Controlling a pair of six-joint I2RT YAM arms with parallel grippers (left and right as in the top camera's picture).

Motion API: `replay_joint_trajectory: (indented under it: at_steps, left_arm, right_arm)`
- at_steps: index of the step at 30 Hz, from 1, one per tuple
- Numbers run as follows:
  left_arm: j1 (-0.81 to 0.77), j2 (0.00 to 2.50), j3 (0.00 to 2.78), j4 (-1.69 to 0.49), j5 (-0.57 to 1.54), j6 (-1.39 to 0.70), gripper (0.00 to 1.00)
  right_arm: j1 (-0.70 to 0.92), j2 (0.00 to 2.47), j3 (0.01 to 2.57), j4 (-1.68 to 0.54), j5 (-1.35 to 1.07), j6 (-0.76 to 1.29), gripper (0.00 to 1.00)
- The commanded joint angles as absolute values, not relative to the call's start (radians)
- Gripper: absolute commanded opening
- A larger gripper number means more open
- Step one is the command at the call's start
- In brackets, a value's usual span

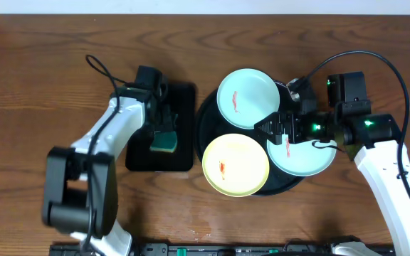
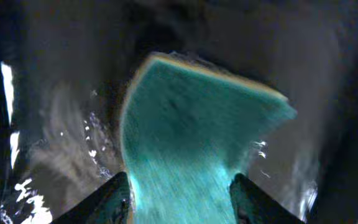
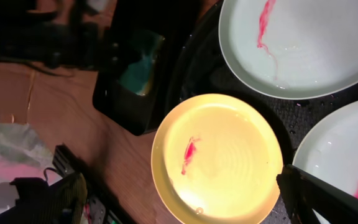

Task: Clean dirty plates on tray and stack at the side
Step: 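Reach the left gripper into the black tray and grasp the green sponge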

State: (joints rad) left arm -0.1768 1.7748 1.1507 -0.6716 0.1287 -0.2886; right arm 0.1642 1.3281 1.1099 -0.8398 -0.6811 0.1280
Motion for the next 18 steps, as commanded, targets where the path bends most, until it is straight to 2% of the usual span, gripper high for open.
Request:
replay_joint_trajectory:
  at_steps: [1, 4, 10, 16, 17, 18]
  left_arm:
    - [-0.184, 1.672, 1.145, -0.728, 0.128, -0.282, 0.59]
    - [-0.209, 1.661, 1.129, -0.762, 0.128, -0.282, 0.64]
    - [-0.255, 1.705, 1.020, -0.654, 0.092, -0.282, 0.64]
    - [-0.252, 1.778, 0.968, -0.552, -0.012, -0.312, 0.54]
    - [-0.252, 1.787, 0.968, -0.537, -0.009, -0.313, 0.49]
    - [-0.252, 1.793, 0.968, -0.522, -0.008, -0.313, 0.39]
  right_arm:
    - [0.172, 1.320, 1.130, -0.839, -0.667, 0.114, 0.97]
    - [0.172, 1.320, 1.130, -0.839, -0.642, 0.115, 0.97]
    - [0.172, 1.320, 1.130, -0.841, -0.633, 0.115, 0.98]
    - [0.172, 1.320, 1.130, -0.859, -0.628, 0.115, 0.97]
    - [0.172, 1.320, 1.129, -0.863, -0.622, 0.114, 0.95]
    - [0.172, 1.320, 1.129, -0.869, -0.605, 0.115, 0.94]
